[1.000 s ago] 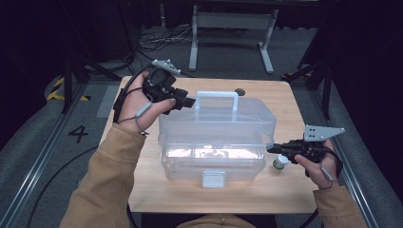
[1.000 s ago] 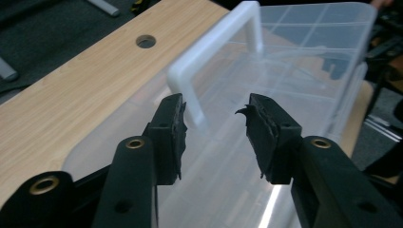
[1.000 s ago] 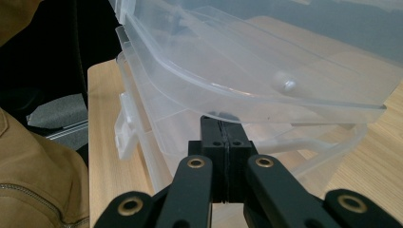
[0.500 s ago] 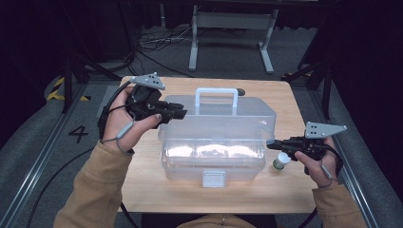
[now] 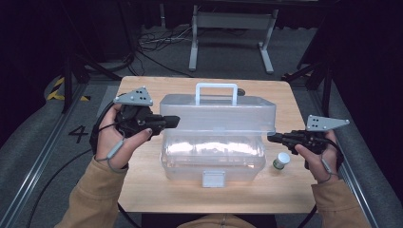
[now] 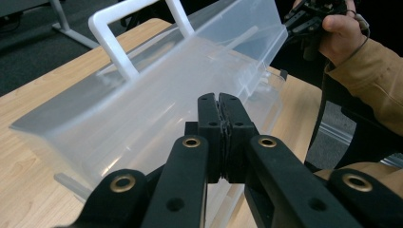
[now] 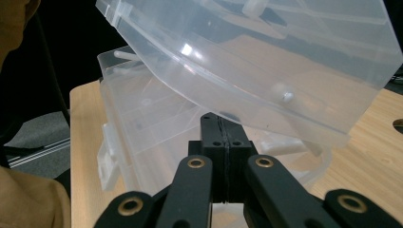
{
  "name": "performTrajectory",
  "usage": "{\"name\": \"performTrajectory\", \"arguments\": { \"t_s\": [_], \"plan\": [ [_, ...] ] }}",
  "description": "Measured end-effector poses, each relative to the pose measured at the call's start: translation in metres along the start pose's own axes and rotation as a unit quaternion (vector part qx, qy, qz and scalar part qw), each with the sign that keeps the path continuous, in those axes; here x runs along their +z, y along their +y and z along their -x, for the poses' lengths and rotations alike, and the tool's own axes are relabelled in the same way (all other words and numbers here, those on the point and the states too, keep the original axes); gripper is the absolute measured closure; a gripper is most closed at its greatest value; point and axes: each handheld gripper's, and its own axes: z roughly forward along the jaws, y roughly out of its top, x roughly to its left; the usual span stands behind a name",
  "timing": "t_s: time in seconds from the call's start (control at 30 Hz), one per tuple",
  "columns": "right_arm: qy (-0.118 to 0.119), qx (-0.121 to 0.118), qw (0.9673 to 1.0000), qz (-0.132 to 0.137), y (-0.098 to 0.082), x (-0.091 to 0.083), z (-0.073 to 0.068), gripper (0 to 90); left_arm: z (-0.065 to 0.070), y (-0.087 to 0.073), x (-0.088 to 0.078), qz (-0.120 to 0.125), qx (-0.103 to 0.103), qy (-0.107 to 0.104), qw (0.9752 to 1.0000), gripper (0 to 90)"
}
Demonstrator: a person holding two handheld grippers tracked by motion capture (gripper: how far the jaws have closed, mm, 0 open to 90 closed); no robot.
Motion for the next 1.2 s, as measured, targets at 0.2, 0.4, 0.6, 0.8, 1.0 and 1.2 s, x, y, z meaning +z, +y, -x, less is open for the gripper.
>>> {"name": "performTrajectory", "arguments": {
  "t_s": [0.2,0.4,0.6,0.8,1.0,1.2],
  "plan": [
    [-0.009,0.004,0.9999,0.014,0.005,0.001,0.002,90.0,-0.002,-0.015,0.002,0.01,-0.009,0.003,0.9999,89.7],
    [-0.015,0.012,0.9996,0.021,0.006,0.001,0.003,90.0,-0.008,-0.031,0.005,0.02,-0.022,-0.001,0.9996,89.8],
    [-0.019,0.017,0.9993,0.027,0.007,0.001,0.004,90.0,-0.012,-0.043,0.007,0.025,-0.031,0.009,0.9992,89.8],
    [-0.021,0.02,0.9991,0.032,0.008,0.002,0.004,90.0,-0.018,-0.054,0.007,0.046,-0.037,0.021,0.998,90.0],
    [-0.025,0.023,0.9987,0.037,0.009,0.002,0.005,90.0,-0.019,-0.06,0.012,0.036,-0.041,0.024,0.9982,90.0],
    [-0.029,0.025,0.9983,0.043,0.009,0.003,0.006,90.0,-0.031,-0.066,0.017,0.045,-0.057,0.046,0.9963,90.0]
  ]
}}
